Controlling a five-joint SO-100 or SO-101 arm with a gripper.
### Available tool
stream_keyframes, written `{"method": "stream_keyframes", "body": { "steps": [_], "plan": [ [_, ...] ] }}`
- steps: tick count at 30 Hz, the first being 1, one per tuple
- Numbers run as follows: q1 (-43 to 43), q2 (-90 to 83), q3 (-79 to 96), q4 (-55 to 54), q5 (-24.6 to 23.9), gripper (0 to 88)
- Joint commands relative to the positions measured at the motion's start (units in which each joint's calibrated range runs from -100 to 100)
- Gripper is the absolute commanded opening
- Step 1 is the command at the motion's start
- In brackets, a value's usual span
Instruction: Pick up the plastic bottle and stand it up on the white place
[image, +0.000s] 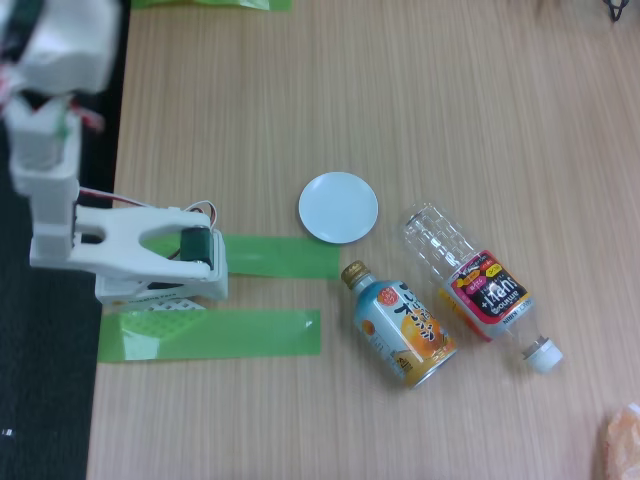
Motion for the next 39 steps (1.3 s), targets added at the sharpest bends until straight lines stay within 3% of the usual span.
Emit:
{"method": "stream_keyframes", "body": {
  "steps": [1,14,17,23,30,39],
  "plan": [
    [0.3,13.2,-8.0,0.2,-0.3,1.1],
    [0.4,50.8,-29.4,0.0,0.1,1.7],
    [0.4,57.5,-34.3,0.5,0.5,6.9],
    [4.6,69.6,-38.7,0.5,6.7,26.4],
    [11.3,79.3,-39.0,0.6,13.2,28.5],
    [15.0,81.1,-39.5,23.8,15.4,28.6]
  ]
}}
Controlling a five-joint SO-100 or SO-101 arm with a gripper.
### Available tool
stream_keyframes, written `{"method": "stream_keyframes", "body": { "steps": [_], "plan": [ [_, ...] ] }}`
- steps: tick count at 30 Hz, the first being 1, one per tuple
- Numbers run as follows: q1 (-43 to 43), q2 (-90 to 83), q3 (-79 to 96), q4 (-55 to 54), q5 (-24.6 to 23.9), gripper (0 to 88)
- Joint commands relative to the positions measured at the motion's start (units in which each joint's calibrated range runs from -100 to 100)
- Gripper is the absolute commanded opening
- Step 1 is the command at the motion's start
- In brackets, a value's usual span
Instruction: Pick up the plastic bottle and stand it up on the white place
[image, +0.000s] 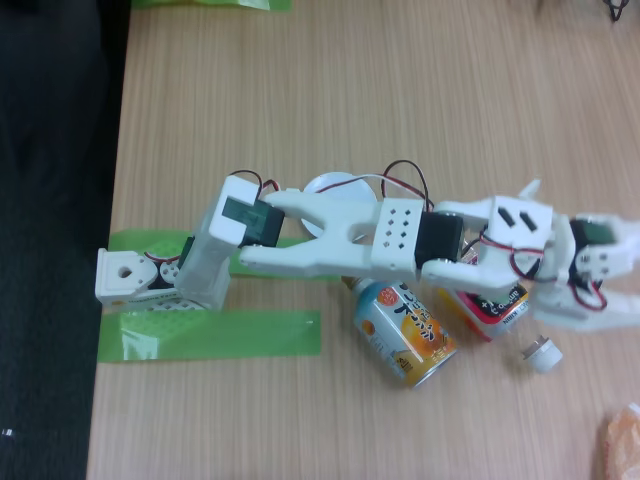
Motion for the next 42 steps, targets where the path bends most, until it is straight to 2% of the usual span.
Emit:
{"method": "stream_keyframes", "body": {
  "steps": [1,13,17,28,42],
  "plan": [
    [0.5,-0.5,-3.6,8.9,0.3,28.6],
    [-1.7,-0.5,-14.7,42.3,-0.1,28.8],
    [-1.8,-0.5,-17.4,50.3,-0.2,28.8],
    [-1.8,0.1,-22.9,50.8,-0.3,28.4],
    [-1.7,4.3,-21.2,50.8,-0.3,28.2]
  ]
}}
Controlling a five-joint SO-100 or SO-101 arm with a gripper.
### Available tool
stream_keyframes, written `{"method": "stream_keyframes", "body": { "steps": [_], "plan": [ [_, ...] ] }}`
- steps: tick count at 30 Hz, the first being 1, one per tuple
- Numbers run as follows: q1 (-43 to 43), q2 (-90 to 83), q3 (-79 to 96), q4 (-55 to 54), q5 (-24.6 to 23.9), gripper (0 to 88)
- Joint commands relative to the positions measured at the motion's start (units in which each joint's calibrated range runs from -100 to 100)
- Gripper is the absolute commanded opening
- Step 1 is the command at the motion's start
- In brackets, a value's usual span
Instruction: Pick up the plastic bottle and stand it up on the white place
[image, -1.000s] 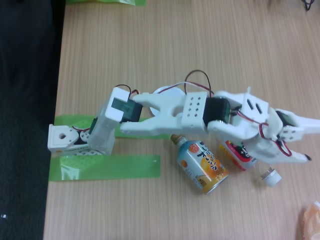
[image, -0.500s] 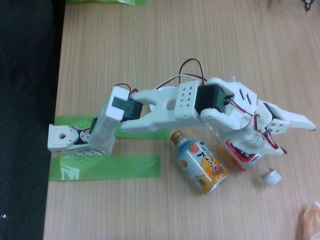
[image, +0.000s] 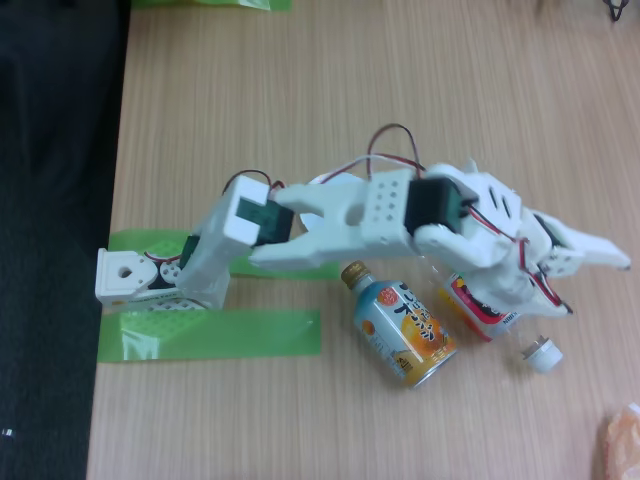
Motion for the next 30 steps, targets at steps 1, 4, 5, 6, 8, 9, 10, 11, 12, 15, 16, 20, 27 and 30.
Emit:
{"method": "stream_keyframes", "body": {
  "steps": [1,4,5,6,8,9,10,11,12,15,16,20,27,30],
  "plan": [
    [0.2,0.8,-0.6,-0.2,-0.2,28.2],
    [0.3,2.9,-0.6,-0.2,-0.2,28.2],
    [0.3,3.9,-0.6,-0.2,-0.2,28.2],
    [0.4,4.9,-0.6,-0.2,-0.2,28.2],
    [0.5,6.6,-0.6,-0.2,-0.2,28.2],
    [0.5,7.5,-0.6,-0.2,-0.2,28.2],
    [0.6,8.3,-0.6,0.0,-0.2,28.2],
    [0.6,9.1,-0.6,0.1,-0.2,28.2],
    [0.7,9.8,-0.6,0.3,-0.2,28.2],
    [0.8,11.3,-0.6,0.6,-0.2,28.2],
    [0.8,11.7,-0.6,0.6,-0.2,28.2],
    [0.8,12.9,-0.5,0.6,-0.2,28.2],
    [0.3,14.6,3.5,0.7,-0.1,28.1],
    [0.2,14.9,5.0,0.1,-0.1,28.2]
  ]
}}
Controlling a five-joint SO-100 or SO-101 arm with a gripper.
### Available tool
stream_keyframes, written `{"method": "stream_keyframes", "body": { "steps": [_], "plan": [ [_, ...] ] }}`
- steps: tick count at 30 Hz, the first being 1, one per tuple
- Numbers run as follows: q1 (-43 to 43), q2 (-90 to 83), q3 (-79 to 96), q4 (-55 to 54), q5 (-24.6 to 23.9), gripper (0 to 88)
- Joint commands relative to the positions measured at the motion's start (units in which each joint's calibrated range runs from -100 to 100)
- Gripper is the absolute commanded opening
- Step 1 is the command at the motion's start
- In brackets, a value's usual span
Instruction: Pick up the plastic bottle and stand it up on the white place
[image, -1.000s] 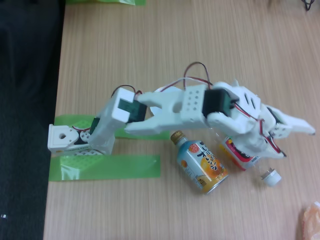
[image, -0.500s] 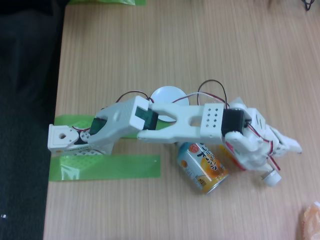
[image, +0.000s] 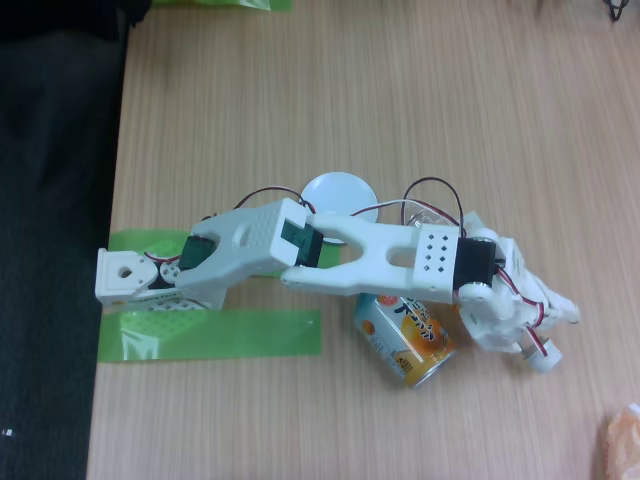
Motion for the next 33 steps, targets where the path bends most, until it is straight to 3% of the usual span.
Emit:
{"method": "stream_keyframes", "body": {
  "steps": [1,33],
  "plan": [
    [-0.5,-0.2,0.5,-0.5,0.0,28.2],
    [-0.8,9.5,0.7,-13.6,0.4,28.1]
  ]
}}
